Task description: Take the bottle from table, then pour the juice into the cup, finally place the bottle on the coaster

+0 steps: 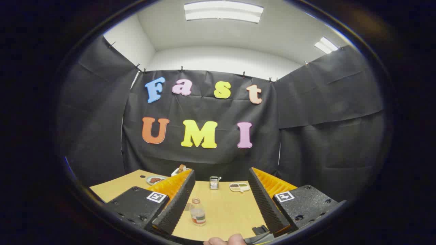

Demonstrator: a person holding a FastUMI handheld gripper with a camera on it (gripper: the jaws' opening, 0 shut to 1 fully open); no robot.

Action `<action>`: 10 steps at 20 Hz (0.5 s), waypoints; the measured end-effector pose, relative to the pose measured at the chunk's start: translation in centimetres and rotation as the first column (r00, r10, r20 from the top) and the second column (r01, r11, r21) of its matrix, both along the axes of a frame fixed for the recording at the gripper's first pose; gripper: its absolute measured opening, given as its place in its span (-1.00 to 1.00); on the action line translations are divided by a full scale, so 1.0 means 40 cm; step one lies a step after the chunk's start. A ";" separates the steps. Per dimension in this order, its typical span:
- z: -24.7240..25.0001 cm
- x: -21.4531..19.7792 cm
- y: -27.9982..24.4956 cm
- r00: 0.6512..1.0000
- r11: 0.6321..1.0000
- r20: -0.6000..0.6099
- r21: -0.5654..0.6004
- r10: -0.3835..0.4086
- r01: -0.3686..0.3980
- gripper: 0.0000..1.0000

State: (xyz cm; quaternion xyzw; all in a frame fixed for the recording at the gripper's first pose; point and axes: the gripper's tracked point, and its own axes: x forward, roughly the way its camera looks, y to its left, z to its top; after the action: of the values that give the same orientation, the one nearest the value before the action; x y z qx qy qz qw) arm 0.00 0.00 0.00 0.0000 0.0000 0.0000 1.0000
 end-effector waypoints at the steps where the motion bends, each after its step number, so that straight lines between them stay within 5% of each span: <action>1: -0.005 0.004 0.000 1.000 1.000 -0.003 0.004 0.000 0.000 1.00; 10: -0.007 0.017 0.016 1.000 0.999 -0.003 0.028 0.019 -0.019 0.99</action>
State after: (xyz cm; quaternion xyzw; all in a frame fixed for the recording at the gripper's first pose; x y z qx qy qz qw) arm 0.70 0.66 -0.30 0.0140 0.0017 0.0096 0.9999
